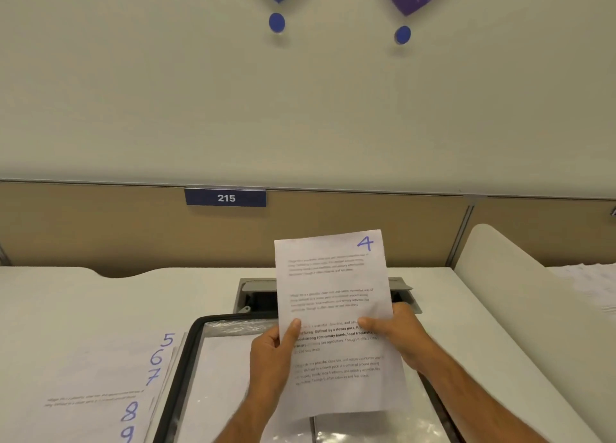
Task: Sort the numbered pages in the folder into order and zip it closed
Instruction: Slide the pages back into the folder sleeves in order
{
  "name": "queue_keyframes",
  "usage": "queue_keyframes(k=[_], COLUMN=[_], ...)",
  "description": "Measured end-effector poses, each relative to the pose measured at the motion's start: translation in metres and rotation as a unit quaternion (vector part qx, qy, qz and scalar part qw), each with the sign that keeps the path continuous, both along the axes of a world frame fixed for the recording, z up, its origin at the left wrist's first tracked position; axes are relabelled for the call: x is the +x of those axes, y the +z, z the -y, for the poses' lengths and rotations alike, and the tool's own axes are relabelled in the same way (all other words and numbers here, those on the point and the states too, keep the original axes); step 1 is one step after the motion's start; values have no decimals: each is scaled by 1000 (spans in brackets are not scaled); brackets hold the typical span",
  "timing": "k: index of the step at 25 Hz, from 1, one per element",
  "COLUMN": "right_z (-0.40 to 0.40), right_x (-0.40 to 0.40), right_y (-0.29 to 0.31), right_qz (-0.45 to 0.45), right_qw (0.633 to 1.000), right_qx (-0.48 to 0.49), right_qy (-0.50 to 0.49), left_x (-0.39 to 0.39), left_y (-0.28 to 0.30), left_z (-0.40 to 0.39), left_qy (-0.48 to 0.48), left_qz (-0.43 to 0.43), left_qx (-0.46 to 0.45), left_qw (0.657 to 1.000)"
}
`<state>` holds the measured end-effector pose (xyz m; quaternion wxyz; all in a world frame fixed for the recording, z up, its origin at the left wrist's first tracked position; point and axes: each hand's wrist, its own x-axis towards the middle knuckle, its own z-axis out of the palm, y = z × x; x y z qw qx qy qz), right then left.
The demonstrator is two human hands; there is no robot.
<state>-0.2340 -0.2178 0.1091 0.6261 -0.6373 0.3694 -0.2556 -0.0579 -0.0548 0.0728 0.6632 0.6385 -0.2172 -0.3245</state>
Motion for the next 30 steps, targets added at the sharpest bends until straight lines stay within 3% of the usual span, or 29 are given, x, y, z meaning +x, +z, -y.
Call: queue_keyframes(k=[3, 5, 9, 13, 17, 24, 30], right_z=[28, 49, 92, 122, 137, 142, 128], right_x=[-12, -21, -33, -36, -32, -16, 8], right_y=[6, 10, 13, 5, -11, -33, -28], right_qz=[36, 54, 109, 172, 179, 187, 238], right_qw=[998, 995, 981, 960, 950, 933, 930], right_qx=[19, 28, 45, 59, 64, 78, 72], right_qy=[-46, -81, -154, -211, -248, -298, -272], left_x=[7, 14, 22, 26, 27, 20, 15], left_y=[-16, -31, -53, -67, -85, -115, -112], left_z=[25, 41, 73, 108, 137, 132, 126], left_qy=[7, 2, -43, -91, -144, -80, 2], left_qz=[79, 178, 366, 521, 567, 652, 664], left_qx=[48, 105, 189, 226, 306, 192, 114], left_qw=[996, 978, 910, 818, 751, 729, 739])
